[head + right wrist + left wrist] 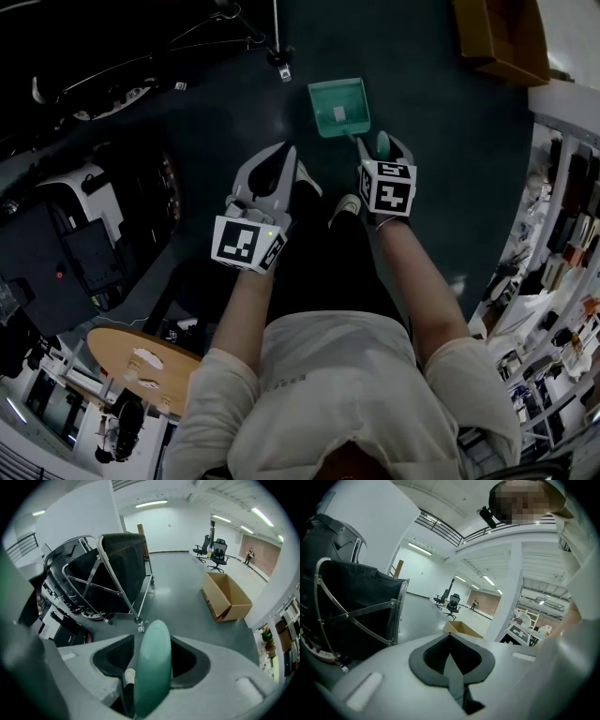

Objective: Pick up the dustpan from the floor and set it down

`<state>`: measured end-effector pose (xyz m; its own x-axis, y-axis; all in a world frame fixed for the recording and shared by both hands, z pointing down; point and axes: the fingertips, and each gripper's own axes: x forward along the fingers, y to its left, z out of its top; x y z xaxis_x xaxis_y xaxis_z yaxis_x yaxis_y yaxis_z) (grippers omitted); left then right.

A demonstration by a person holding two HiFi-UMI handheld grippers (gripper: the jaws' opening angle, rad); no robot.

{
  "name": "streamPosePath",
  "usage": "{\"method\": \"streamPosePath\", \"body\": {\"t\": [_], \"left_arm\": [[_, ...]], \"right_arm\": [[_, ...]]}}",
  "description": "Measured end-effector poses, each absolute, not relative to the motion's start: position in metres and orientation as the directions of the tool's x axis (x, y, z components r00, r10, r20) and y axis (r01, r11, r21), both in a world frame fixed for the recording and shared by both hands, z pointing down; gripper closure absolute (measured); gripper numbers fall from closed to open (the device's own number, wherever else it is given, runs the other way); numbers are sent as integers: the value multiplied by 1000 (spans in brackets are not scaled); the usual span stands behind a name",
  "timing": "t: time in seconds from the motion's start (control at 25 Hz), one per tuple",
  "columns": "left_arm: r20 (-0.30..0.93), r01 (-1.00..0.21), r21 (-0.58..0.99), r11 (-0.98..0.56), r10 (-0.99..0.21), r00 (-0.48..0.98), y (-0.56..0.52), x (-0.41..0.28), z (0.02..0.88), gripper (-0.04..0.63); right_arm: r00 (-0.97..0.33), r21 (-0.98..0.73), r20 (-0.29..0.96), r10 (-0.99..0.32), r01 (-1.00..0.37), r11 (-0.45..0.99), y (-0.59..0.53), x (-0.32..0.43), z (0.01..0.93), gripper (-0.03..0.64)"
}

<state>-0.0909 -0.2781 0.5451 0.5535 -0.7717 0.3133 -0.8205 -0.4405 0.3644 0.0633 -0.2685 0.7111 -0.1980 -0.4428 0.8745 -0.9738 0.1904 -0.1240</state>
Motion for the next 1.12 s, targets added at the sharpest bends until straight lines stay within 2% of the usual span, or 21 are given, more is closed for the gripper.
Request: {"method": "streamPosePath", "body": {"t": [0.2, 0.36, 0.44, 0.52, 0.6, 0.68, 0.92, 1.12], "left_arm": [[297, -822, 356, -445, -780, 550, -265, -92, 531, 578], [255, -819, 337, -464, -792, 554, -255, -81, 497, 578], [227, -814, 326, -481, -796, 561, -248, -73, 472, 578], [204, -809, 312, -499, -796, 570, -236, -65, 445, 578], [183, -806, 294, -514, -797, 575, -222, -57, 419, 578], [159, -803, 274, -529, -798, 581, -209, -49, 396, 578], [76, -776, 231, -587, -784, 616, -159, -27, 333, 578], [14, -809, 169, -564, -819, 574, -124, -30, 304, 578]], "right_arm": [[-241, -154, 827, -508, -966, 209, -265, 63, 666, 410], [-314, -179, 731, -606, -945, 274, -258, 63, 601, 416], [-335, -155, 662, -670, -937, 314, -251, 66, 560, 464], [-355, -127, 593, -723, -928, 351, -239, 69, 518, 544], [-377, -112, 527, -761, -919, 378, -223, 74, 480, 557], [-394, -99, 462, -795, -913, 395, -208, 79, 448, 624], [-426, -92, 325, -845, -903, 420, -162, 92, 381, 624], [-506, -90, 245, -827, -861, 501, -124, 89, 352, 624]]}}
